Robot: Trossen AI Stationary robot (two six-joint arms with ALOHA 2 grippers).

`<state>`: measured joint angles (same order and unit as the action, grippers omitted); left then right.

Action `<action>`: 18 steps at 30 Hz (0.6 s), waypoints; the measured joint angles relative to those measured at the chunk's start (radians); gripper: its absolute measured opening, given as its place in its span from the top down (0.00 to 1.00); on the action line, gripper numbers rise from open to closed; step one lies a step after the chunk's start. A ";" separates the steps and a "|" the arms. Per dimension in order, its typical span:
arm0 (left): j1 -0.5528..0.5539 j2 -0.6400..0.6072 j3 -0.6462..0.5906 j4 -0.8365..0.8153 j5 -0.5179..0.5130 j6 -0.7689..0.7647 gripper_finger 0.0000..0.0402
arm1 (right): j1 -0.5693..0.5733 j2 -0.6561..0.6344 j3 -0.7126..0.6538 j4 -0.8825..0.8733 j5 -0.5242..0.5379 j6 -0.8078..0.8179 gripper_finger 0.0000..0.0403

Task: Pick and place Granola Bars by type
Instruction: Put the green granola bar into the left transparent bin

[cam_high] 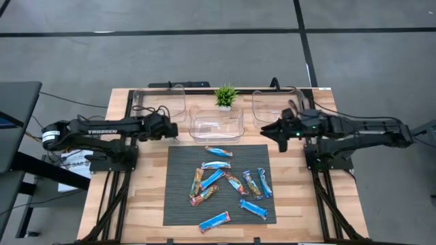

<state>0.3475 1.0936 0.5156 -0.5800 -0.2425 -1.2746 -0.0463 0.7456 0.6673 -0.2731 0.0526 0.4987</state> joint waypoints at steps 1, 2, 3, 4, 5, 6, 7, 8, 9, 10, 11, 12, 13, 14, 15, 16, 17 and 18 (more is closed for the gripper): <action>0.011 0.014 0.000 0.020 -0.003 0.015 0.59 | 0.000 0.029 0.024 -0.022 0.000 -0.010 0.70; 0.022 0.032 0.000 0.040 -0.006 0.024 0.56 | -0.001 0.056 0.045 -0.044 0.001 -0.019 0.70; 0.034 0.052 0.000 0.054 -0.006 0.026 0.53 | -0.002 0.078 0.062 -0.063 0.002 -0.029 0.70; 0.049 0.071 0.000 0.058 -0.005 0.025 0.50 | -0.002 0.098 0.074 -0.081 0.002 -0.035 0.70; 0.063 0.089 0.000 0.058 0.000 0.022 0.48 | -0.002 0.114 0.084 -0.095 0.007 -0.035 0.70; 0.075 0.110 0.000 0.058 0.011 0.019 0.46 | -0.002 0.130 0.091 -0.107 0.019 -0.035 0.70; 0.086 0.133 0.000 0.057 0.024 0.022 0.44 | -0.002 0.141 0.098 -0.126 0.035 -0.032 0.70; 0.095 0.152 0.000 0.056 0.039 0.032 0.43 | -0.002 0.149 0.102 -0.140 0.049 -0.028 0.69; 0.104 0.170 0.001 0.058 0.054 0.040 0.42 | -0.002 0.155 0.105 -0.149 0.060 -0.023 0.70; 0.109 0.189 0.001 0.060 0.064 0.045 0.41 | -0.002 0.160 0.107 -0.153 0.073 -0.017 0.70; 0.112 0.206 0.002 0.066 0.068 0.046 0.41 | -0.002 0.162 0.107 -0.157 0.082 -0.008 0.70; 0.113 0.221 0.006 0.073 0.069 0.046 0.41 | -0.002 0.164 0.107 -0.160 0.086 -0.004 0.70; 0.114 0.233 0.006 0.078 0.068 0.045 0.40 | -0.002 0.166 0.107 -0.161 0.088 -0.003 0.70; 0.114 0.242 0.006 0.085 0.065 0.045 0.40 | -0.002 0.167 0.107 -0.163 0.088 -0.002 0.70; 0.114 0.251 0.007 0.089 0.062 0.045 0.40 | -0.002 0.166 0.107 -0.166 0.088 -0.002 0.70; 0.114 0.259 0.008 0.093 0.059 0.045 0.40 | -0.002 0.166 0.107 -0.165 0.088 -0.001 0.70; 0.113 0.260 0.007 0.096 0.058 0.045 0.40 | -0.002 0.166 0.108 -0.165 0.088 0.007 0.70; 0.114 0.261 0.007 0.097 0.058 0.045 0.40 | -0.002 0.166 0.108 -0.166 0.088 0.019 0.70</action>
<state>0.4611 1.3544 0.5224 -0.4832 -0.1844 -1.2293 -0.0483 0.9119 0.7750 -0.4389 0.1409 0.5173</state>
